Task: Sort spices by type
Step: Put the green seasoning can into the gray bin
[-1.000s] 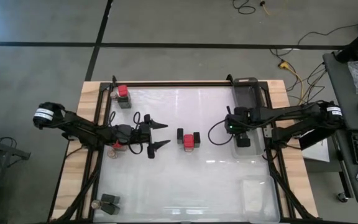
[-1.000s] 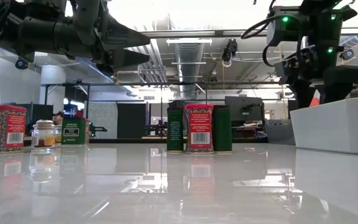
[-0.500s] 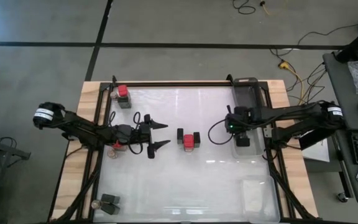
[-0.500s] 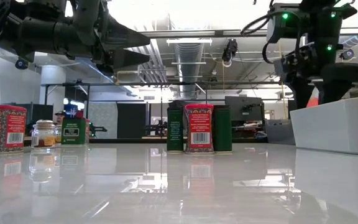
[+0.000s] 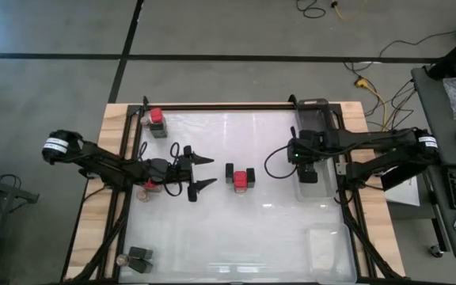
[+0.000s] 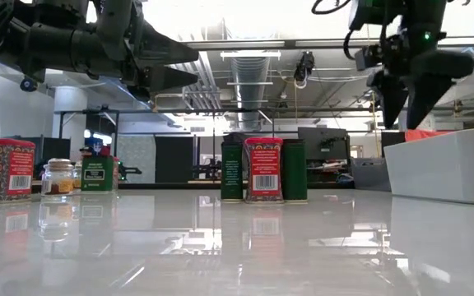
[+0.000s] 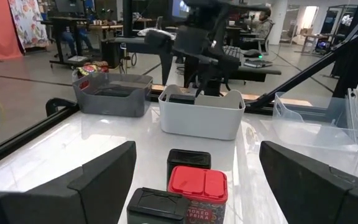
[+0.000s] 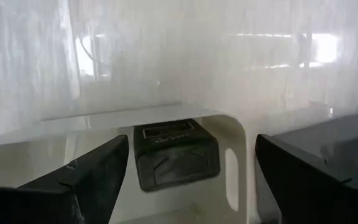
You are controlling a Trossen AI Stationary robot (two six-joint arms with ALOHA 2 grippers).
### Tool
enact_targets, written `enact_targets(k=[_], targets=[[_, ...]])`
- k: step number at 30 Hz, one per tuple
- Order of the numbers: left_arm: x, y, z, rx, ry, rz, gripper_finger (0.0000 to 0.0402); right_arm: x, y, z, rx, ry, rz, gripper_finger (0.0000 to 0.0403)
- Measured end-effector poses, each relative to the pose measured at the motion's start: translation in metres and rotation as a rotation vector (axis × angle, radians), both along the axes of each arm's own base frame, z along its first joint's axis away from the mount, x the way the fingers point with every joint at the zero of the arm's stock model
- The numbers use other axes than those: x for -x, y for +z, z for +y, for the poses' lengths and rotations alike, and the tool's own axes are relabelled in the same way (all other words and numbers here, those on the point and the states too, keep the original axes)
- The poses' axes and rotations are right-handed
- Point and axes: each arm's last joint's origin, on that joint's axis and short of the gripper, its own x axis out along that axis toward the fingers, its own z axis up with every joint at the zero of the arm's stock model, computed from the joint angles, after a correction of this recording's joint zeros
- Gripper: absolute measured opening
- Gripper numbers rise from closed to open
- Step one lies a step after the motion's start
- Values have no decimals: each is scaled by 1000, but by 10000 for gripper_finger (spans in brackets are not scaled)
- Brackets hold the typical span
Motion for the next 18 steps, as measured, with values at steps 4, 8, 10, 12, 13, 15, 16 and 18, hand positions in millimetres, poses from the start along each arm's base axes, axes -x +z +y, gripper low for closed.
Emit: enact_targets(k=[4,8,10,12,13,15,16,18], targets=[[0,0,0,0,0,0,327,-3,16,0,-3,-33,-33,343],[0,0,0,-3,1,1,327,-8,32,0,-1,-42,-100,343],[0,0,0,-4,1,5,327,-12,39,0,-13,-47,-150,343],[0,-1,0,-6,1,14,327,-18,42,2,-37,-43,-216,343],[0,-2,0,-6,1,17,327,-21,43,4,-60,-37,-253,343],[0,-2,0,-6,1,19,327,-29,44,7,-101,-15,-341,343],[0,-2,0,-7,0,20,327,-33,44,10,-119,0,-379,343],[0,-2,0,-6,0,21,327,-41,42,16,-137,23,-448,343]])
